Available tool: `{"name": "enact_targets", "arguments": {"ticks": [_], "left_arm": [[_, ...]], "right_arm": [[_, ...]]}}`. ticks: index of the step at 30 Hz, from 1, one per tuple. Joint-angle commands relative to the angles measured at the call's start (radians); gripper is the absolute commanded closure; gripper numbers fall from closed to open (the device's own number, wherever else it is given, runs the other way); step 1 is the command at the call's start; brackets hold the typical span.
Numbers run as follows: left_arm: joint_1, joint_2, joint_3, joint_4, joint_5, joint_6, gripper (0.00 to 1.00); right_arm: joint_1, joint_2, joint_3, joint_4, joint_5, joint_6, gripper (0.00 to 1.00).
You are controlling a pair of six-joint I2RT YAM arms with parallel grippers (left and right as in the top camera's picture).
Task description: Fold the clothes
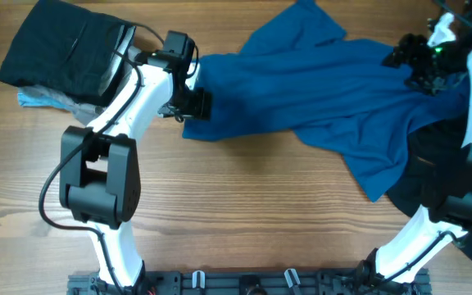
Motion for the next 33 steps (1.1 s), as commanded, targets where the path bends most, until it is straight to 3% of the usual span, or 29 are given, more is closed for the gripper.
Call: {"name": "enact_targets", "arguments": {"ticks": [1, 7, 8, 9, 10, 13, 17, 19, 21, 23, 29, 30, 33], "left_arm": [[0.004, 0.012, -0.042, -0.003, 0.031, 0.010, 0.23], [0.003, 0.013, -0.218, 0.199, 0.055, 0.010, 0.27], [0.003, 0.013, -0.231, 0.218, 0.059, 0.010, 0.39], [0.003, 0.013, -0.232, 0.214, 0.058, 0.010, 0.78], [0.003, 0.013, -0.232, 0.202, 0.058, 0.010, 0.96], [0.013, -0.002, -0.229, 0.135, 0.053, 0.009, 0.96], [0.095, -0.107, -0.142, -0.070, 0.012, 0.006, 0.96], [0.138, -0.176, -0.092, -0.066, 0.022, -0.002, 0.96], [0.160, -0.222, -0.066, 0.008, 0.056, -0.004, 0.96], [0.169, -0.246, -0.066, 0.187, 0.126, -0.049, 0.96], [0.132, -0.125, -0.068, 0.569, 0.163, -0.055, 0.96], [0.128, -0.082, -0.068, 0.620, 0.163, -0.058, 0.94], [0.123, -0.008, -0.068, 0.627, 0.164, -0.100, 0.72]], "right_arm": [[0.024, -0.014, -0.003, -0.006, 0.071, -0.015, 0.21], [0.024, -0.014, -0.029, -0.013, 0.072, -0.013, 0.21], [0.024, -0.014, -0.029, -0.013, 0.072, -0.013, 0.21], [0.024, -0.014, -0.029, -0.011, 0.072, -0.013, 0.21], [0.024, -0.014, -0.029, -0.010, 0.072, -0.013, 0.21], [0.024, -0.014, -0.029, -0.013, 0.072, -0.014, 0.21], [0.024, -0.014, -0.029, -0.029, 0.072, -0.044, 0.21], [0.025, -0.014, -0.031, -0.043, 0.076, -0.052, 0.21], [0.027, -0.014, -0.040, -0.049, 0.076, -0.070, 0.22], [0.035, -0.013, -0.073, -0.031, 0.080, -0.069, 0.21], [0.077, -0.013, -0.286, 0.124, 0.079, -0.063, 0.22], [0.085, -0.013, -0.339, 0.172, 0.079, -0.067, 0.22], [0.099, -0.013, -0.432, 0.253, 0.079, -0.069, 0.22]]}}
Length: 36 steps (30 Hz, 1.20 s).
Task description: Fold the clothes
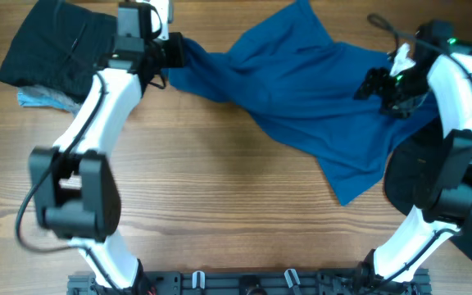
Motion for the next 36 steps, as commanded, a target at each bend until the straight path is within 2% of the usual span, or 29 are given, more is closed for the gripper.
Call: {"name": "enact_targets", "arguments": {"ticks": [1, 2, 4, 11, 15, 18, 21, 25, 27, 32, 33, 36], "left_arm": [[-0.004, 0.089, -0.002, -0.048, 0.022, -0.037, 0.71], [-0.004, 0.089, -0.002, -0.066, 0.027, -0.037, 0.71], [-0.004, 0.080, -0.002, -0.116, 0.027, -0.034, 0.64], [-0.004, 0.050, -0.002, -0.317, 0.002, 0.095, 0.20], [0.003, 0.051, -0.002, -0.397, -0.090, 0.121, 0.17], [0.014, 0.053, -0.005, -0.399, -0.102, 0.121, 0.20], [0.015, 0.068, -0.019, -0.374, -0.101, 0.124, 0.31], [0.015, 0.125, -0.061, -0.291, -0.065, 0.129, 0.31], [0.015, 0.148, -0.062, -0.262, -0.065, 0.128, 0.36], [0.015, 0.163, -0.061, -0.174, -0.065, 0.128, 0.36], [0.015, 0.163, -0.061, -0.157, -0.065, 0.128, 0.41], [0.016, 0.163, -0.061, -0.140, -0.064, 0.127, 0.73]], "right_arm": [[0.014, -0.013, -0.086, 0.048, 0.005, -0.018, 0.22], [0.014, -0.013, -0.096, 0.055, 0.005, -0.018, 0.22], [0.014, -0.013, -0.099, 0.065, 0.005, -0.019, 0.23], [0.016, -0.013, -0.103, 0.069, -0.001, -0.022, 0.21], [0.016, -0.013, -0.103, 0.071, -0.001, -0.021, 0.21], [0.016, -0.013, -0.103, 0.075, -0.001, -0.021, 0.21], [0.016, -0.013, -0.103, 0.081, -0.001, -0.018, 0.20], [0.016, -0.013, -0.103, 0.089, -0.001, -0.017, 0.20], [0.016, -0.013, -0.103, 0.094, -0.001, -0.006, 0.19], [0.016, -0.013, -0.103, 0.104, -0.001, 0.008, 0.19], [0.016, -0.013, -0.103, 0.102, -0.001, 0.008, 0.19], [0.016, -0.013, -0.103, 0.101, -0.001, 0.008, 0.19]]}}
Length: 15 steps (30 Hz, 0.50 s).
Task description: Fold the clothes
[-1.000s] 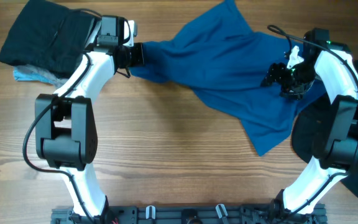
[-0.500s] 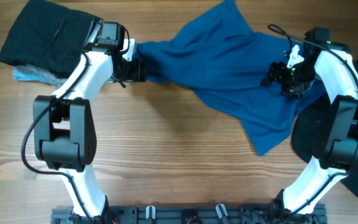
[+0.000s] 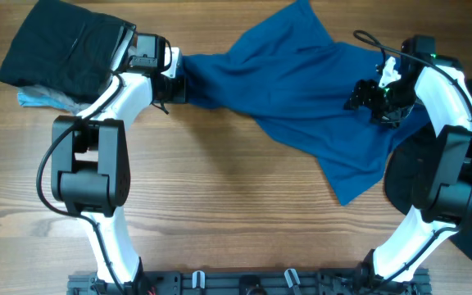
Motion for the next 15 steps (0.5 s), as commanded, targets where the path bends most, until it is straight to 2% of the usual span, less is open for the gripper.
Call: {"name": "enact_targets", "arguments": {"ticks": [1, 4, 7, 12, 15], "left_arm": [[0.005, 0.001, -0.005, 0.009, 0.012, 0.005, 0.84], [0.005, -0.027, -0.005, -0.028, 0.012, 0.005, 0.96], [0.006, -0.118, 0.016, -0.188, -0.006, 0.005, 0.96], [0.020, -0.288, 0.050, -0.470, -0.164, 0.005, 0.96], [0.053, -0.369, 0.050, -0.577, -0.183, 0.005, 0.90]], "right_arm": [[0.003, -0.013, -0.002, 0.002, 0.000, 0.004, 0.19], [0.003, -0.013, -0.002, -0.002, 0.003, 0.001, 0.19], [0.003, -0.013, -0.002, -0.031, 0.005, 0.000, 0.19], [0.003, -0.013, -0.002, -0.110, 0.032, 0.000, 0.19], [0.004, -0.013, -0.009, -0.146, 0.033, 0.001, 0.19]]}}
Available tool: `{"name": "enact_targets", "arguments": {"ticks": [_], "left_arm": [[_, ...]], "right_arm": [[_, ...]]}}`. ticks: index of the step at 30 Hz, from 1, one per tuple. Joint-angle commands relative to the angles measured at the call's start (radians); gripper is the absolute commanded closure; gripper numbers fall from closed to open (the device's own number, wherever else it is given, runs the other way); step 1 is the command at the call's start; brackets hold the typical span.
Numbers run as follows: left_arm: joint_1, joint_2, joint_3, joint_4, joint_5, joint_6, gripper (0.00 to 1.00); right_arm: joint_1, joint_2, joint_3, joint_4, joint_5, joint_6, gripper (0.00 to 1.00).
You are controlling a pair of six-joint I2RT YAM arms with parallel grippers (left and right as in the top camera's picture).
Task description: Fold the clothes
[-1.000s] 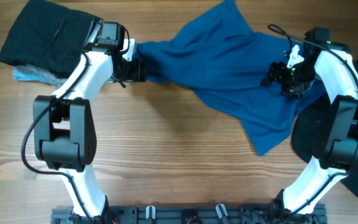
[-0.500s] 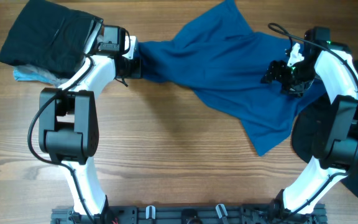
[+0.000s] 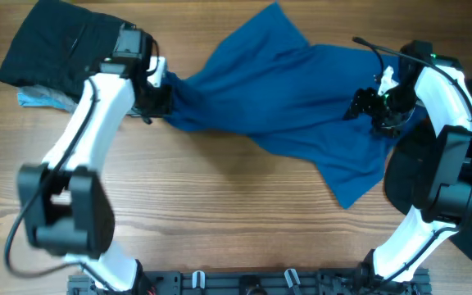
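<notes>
A blue garment (image 3: 285, 98) lies stretched and rumpled across the back half of the table, one corner pointing to the front right. My left gripper (image 3: 161, 97) is shut on its left end, the cloth bunched at the fingers. My right gripper (image 3: 369, 105) is shut on the cloth near its right edge. Only the overhead view is given.
A folded black garment (image 3: 60, 49) sits at the back left, over a bit of light blue cloth (image 3: 43, 100). More dark cloth (image 3: 416, 176) lies at the right edge behind the right arm. Bare wood (image 3: 220, 213) fills the front.
My left gripper has moved toward the front and slightly left, dragging the blue garment's left end with it. The back peak of the garment has shifted left. My right gripper has barely moved.
My left gripper held the blue garment's left end near the table's middle left, the right gripper holding the far right end. Then the left end was pulled back and left, and the right gripper came inward. Now the garment lies stretched between both.
</notes>
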Motion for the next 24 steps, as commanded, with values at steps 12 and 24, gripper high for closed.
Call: {"name": "enact_targets", "arguments": {"ticks": [12, 24], "left_arm": [[0.075, -0.101, 0.021, -0.203, 0.063, -0.002, 0.34], [-0.090, -0.098, -0.472, 0.276, 0.214, 0.002, 0.36]], "right_arm": [[0.006, -0.013, -0.010, 0.015, 0.021, -0.008, 0.18], [0.006, -0.013, -0.010, 0.049, 0.021, 0.012, 0.17]]}}
